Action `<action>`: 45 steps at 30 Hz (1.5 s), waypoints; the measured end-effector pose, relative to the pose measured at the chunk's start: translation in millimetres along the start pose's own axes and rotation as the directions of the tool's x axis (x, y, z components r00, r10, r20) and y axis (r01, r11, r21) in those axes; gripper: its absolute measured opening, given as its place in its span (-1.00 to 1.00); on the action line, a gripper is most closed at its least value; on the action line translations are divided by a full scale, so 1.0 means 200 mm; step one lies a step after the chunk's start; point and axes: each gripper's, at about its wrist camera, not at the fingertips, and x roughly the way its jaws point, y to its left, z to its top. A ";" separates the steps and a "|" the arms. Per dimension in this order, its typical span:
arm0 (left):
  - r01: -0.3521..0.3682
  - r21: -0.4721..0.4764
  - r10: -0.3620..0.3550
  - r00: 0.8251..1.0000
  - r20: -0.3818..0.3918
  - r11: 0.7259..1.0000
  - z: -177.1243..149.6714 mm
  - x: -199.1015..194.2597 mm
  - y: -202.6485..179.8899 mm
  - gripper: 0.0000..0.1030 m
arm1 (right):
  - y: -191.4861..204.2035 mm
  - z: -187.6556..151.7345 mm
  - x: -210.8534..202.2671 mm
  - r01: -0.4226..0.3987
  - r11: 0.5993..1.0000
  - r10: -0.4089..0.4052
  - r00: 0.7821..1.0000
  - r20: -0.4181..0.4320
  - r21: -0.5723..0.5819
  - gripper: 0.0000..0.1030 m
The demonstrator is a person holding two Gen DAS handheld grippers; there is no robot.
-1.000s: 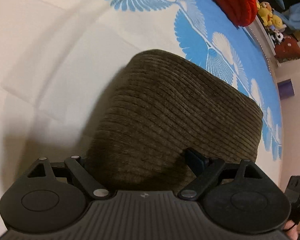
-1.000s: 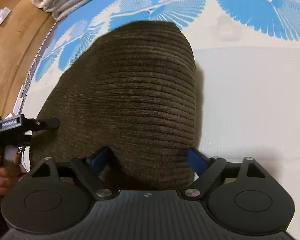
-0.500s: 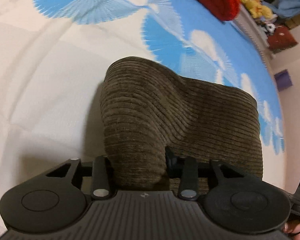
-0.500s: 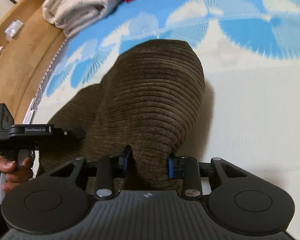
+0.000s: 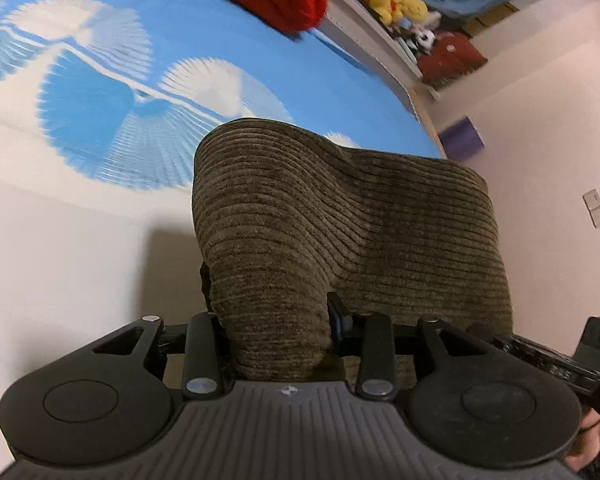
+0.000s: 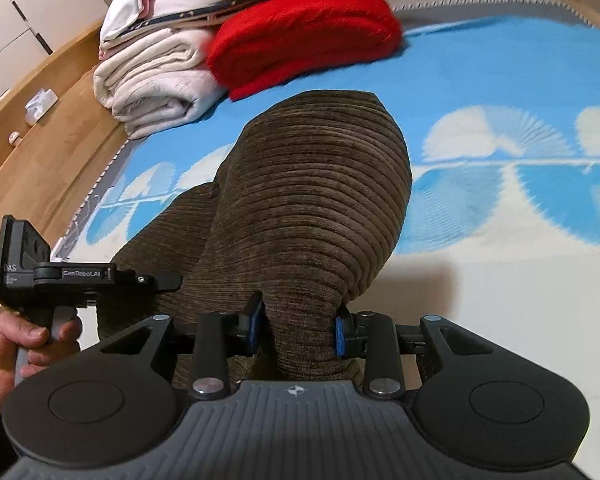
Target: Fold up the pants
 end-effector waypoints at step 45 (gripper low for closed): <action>-0.350 0.649 0.498 0.865 -0.053 0.676 -0.24 0.52 -0.32 -0.44 | -0.63 0.18 0.75 0.408 0.900 -0.408 0.912 -0.034 0.155 -0.21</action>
